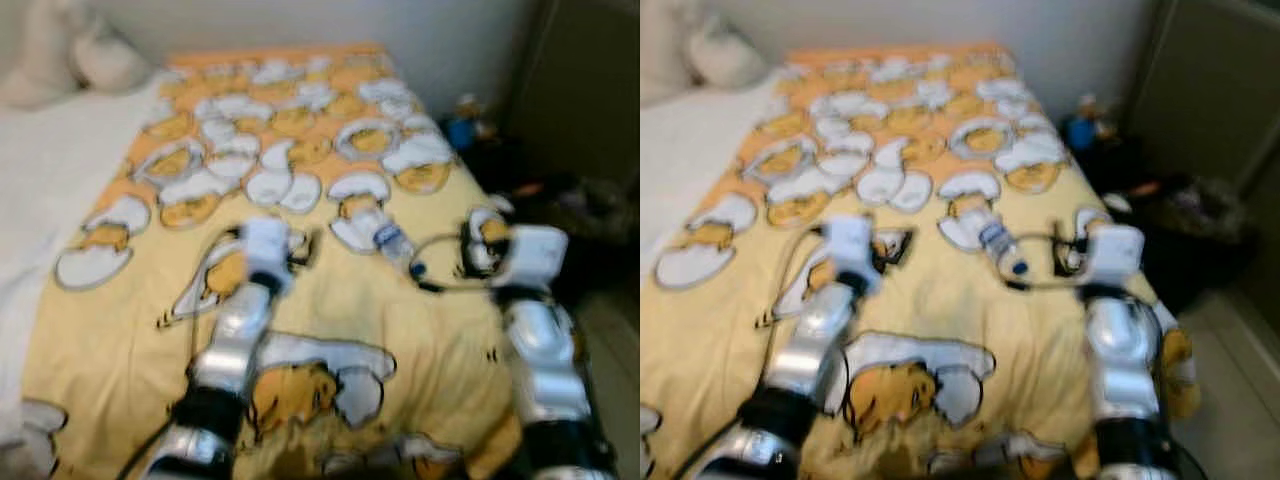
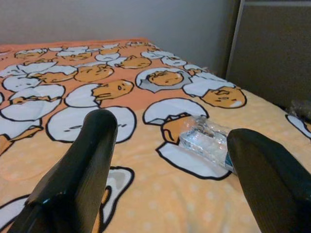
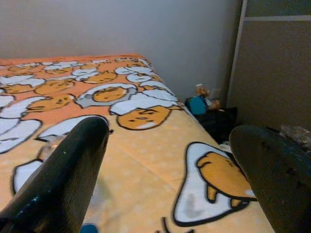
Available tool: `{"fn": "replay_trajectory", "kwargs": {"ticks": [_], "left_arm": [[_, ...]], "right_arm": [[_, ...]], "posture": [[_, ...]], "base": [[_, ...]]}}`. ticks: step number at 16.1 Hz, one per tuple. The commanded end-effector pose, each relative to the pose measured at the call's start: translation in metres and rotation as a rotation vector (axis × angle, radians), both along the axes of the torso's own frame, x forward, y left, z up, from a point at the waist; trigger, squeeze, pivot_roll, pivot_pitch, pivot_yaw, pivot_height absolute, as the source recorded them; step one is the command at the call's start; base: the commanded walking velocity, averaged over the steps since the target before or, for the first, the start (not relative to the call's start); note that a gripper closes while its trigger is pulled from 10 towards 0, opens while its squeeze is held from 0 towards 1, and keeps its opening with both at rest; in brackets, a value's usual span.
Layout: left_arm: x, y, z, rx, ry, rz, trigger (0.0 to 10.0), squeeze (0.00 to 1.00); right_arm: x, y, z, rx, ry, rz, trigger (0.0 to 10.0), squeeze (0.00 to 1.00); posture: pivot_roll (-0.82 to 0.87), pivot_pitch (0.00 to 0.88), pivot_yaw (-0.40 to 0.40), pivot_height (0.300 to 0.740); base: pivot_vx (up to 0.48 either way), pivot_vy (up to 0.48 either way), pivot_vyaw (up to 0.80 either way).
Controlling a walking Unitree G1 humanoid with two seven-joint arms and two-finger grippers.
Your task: Clean up the room
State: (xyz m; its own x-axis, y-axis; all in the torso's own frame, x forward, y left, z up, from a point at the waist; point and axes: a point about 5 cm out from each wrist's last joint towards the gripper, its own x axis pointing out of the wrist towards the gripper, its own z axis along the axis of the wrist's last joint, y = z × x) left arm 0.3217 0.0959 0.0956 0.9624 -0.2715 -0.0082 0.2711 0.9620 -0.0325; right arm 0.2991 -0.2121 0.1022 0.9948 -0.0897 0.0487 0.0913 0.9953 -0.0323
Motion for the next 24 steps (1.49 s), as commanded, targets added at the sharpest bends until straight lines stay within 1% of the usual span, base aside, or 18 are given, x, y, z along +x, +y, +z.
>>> {"fn": "replay_trajectory", "kwargs": {"ticks": [1, 4, 7, 10, 15, 17, 19, 20, 21, 22, 24], "left_arm": [[0.001, 0.009, 0.003, 0.014, -0.013, 0.015, 10.0, 0.00], [0.005, 0.010, 0.005, 0.024, -0.015, 0.011, 10.0, 0.00], [0.005, 0.006, 0.005, 0.041, -0.017, -0.008, 10.0, 0.00], [0.005, 0.005, 0.004, 0.034, -0.012, -0.014, 10.0, 0.00], [0.002, 0.005, 0.004, 0.021, -0.011, -0.020, 10.0, 0.00], [0.002, 0.006, 0.001, -0.014, 0.001, 0.001, 10.0, 0.00], [0.000, 0.000, 0.005, -0.005, -0.021, -0.038, 10.0, 0.00], [-0.001, 0.000, 0.006, 0.001, -0.028, -0.046, 10.0, 0.00], [0.000, 0.002, 0.006, -0.001, -0.029, -0.040, 10.0, 0.00], [0.002, 0.007, 0.006, -0.005, -0.027, -0.012, 10.0, 0.00], [0.003, 0.010, 0.006, -0.017, -0.025, 0.006, 10.0, 0.00]], "right_arm": [[0.000, 0.007, -0.001, 0.016, 0.005, 0.017, 10.0, 0.00], [0.000, 0.009, -0.005, 0.018, 0.030, 0.007, 10.0, 0.00], [-0.002, 0.012, -0.006, 0.022, 0.024, 0.012, 10.0, 0.00], [-0.003, 0.014, -0.006, 0.015, 0.024, 0.030, 10.0, 0.00], [-0.005, 0.016, -0.008, 0.005, 0.043, 0.036, 10.0, 0.00], [-0.003, 0.018, -0.009, -0.003, 0.051, 0.048, 10.0, 0.00], [0.000, 0.011, -0.003, -0.004, 0.034, 0.034, 10.0, 0.00], [0.002, 0.009, -0.002, -0.003, 0.031, 0.029, 10.0, 0.00], [0.003, 0.008, -0.001, -0.003, 0.031, 0.028, 10.0, 0.00], [0.004, 0.009, -0.001, -0.005, 0.032, 0.034, 10.0, 0.00], [0.007, 0.012, 0.000, -0.009, 0.030, 0.048, 10.0, 0.00]], "posture": [[-0.14, 0.026, 0.067, 0.740], [-0.14, 0.020, 0.070, 0.740], [-0.15, 0.021, 0.078, 0.740], [-0.16, 0.023, 0.079, 0.740], [-0.16, 0.039, 0.073, 0.740], [-0.16, 0.049, 0.075, 0.740], [-0.15, 0.040, 0.076, 0.740], [-0.15, 0.040, 0.076, 0.740], [-0.15, 0.040, 0.076, 0.740], [-0.14, 0.030, 0.055, 0.740], [-0.14, 0.017, 0.047, 0.740]], "base": [[0.000, 0.000, 0.00], [0.000, 0.000, -0.15], [0.000, 0.000, -0.75], [0.000, 0.000, 0.00], [0.000, -0.440, 0.57], [0.165, 0.000, 0.00], [0.000, 0.000, 0.00], [0.000, 0.000, 0.00], [0.000, 0.000, 0.00], [0.000, 0.000, 0.00], [0.000, 0.000, 0.00]]}}
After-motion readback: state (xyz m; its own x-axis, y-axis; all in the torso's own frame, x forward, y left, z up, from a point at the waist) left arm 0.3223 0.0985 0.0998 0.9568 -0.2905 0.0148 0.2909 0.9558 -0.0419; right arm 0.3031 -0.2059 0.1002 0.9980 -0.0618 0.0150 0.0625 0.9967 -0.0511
